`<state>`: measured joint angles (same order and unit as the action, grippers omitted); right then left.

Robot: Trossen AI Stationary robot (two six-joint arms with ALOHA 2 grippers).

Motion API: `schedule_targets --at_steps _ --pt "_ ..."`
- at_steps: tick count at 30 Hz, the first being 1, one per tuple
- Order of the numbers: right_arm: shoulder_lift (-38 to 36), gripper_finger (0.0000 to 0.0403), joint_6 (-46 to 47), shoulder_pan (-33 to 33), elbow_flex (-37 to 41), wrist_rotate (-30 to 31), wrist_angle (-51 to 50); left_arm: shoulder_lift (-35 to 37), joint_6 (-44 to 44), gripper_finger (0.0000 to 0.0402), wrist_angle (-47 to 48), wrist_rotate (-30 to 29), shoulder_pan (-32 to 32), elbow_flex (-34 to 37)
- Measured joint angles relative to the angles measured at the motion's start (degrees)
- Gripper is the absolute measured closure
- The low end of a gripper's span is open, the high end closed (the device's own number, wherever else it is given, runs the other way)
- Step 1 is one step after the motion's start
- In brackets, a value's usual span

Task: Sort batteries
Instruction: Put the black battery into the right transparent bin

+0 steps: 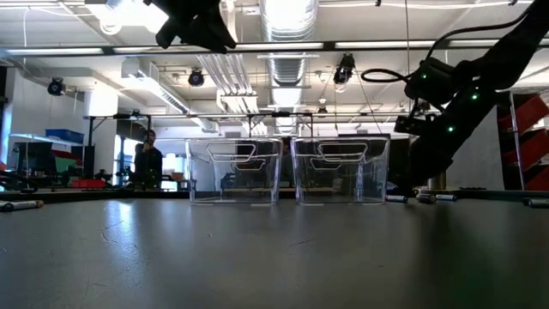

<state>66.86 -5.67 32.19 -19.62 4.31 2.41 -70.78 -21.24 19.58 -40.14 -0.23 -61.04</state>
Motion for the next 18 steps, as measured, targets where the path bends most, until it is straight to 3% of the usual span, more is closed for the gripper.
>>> schedule_targets --at_steps 6,18 --pt "3.6 0.0273 -0.2 1.7 -0.2 -1.5 2.8 0.0 0.0 0.0299 1.2 0.1 0.0 0.0" --pt "9.4 0.0305 -0.4 2.4 -1.1 -4.1 3.9 -0.2 0.0 0.0299 2.5 0.1 0.0 0.0"
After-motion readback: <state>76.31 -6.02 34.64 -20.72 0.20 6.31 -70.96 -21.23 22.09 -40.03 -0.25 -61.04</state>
